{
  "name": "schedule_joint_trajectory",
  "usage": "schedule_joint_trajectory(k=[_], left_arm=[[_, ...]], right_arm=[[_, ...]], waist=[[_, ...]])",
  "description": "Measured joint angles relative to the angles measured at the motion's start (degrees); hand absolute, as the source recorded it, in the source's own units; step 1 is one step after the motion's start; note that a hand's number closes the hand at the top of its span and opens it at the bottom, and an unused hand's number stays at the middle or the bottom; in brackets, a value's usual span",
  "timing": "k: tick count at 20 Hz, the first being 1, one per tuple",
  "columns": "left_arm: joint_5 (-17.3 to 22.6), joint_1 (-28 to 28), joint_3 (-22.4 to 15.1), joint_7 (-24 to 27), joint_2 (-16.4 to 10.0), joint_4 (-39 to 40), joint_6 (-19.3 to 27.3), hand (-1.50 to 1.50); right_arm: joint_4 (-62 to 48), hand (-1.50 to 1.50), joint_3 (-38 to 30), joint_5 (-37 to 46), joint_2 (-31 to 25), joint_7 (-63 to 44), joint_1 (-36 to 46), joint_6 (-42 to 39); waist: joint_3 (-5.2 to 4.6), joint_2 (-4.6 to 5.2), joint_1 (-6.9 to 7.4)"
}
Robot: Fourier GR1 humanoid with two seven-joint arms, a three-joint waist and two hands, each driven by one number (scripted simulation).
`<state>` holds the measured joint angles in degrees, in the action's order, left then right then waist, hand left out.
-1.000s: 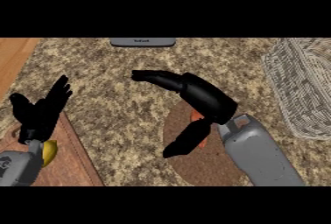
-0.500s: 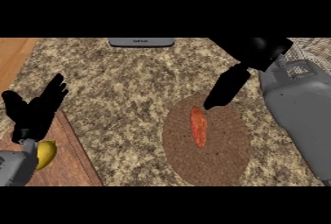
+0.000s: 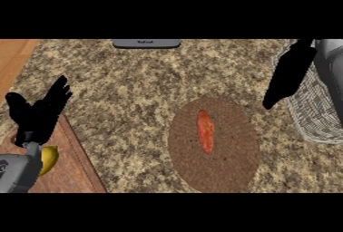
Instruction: Pick the sweet potato from the placemat and place it in the basket
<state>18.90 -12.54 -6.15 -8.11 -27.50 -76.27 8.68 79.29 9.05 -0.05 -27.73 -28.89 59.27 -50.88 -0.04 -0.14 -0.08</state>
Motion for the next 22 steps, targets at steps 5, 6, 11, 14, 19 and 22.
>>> schedule_joint_trajectory(k=[5, 6, 11, 14, 19, 22], left_arm=[[-0.23, -0.35, 1.65, -0.34, -0.34, 0.26, -1.51, 0.00], [-0.48, -0.72, 1.72, -0.64, -0.14, 0.24, -1.39, 0.00], [-1.72, -0.03, 1.75, -2.00, 1.32, -1.64, -0.86, 0.00], [-2.64, -0.81, 2.11, -2.27, 2.22, -1.03, -0.97, 0.00], [-3.05, -0.50, 3.26, -2.28, 2.33, -0.96, -2.67, 0.00], [-3.47, -0.45, 3.97, -2.25, 2.67, -0.78, -3.55, 0.00]], right_arm=[[2.39, -1.50, -4.15, -5.06, -2.66, 1.85, -5.98, -3.07], [3.17, -1.50, -5.41, -5.32, -3.43, 2.99, -7.42, -3.37], [6.69, -1.50, -7.93, -1.63, -2.61, 9.64, -15.52, -1.78], [8.92, -1.50, -7.14, 2.55, -0.58, 13.50, -20.18, 0.37], [9.06, -1.50, -4.80, 11.64, 2.77, 23.08, -27.16, 6.62], [7.42, -1.50, -2.68, 16.34, 5.95, 26.76, -29.08, 11.04]], waist=[[0.03, -0.01, -0.23], [0.04, 0.01, -0.28], [0.07, 0.10, 0.00], [0.07, 0.16, 0.05], [0.08, 0.23, 0.29], [0.08, 0.23, 0.36]])
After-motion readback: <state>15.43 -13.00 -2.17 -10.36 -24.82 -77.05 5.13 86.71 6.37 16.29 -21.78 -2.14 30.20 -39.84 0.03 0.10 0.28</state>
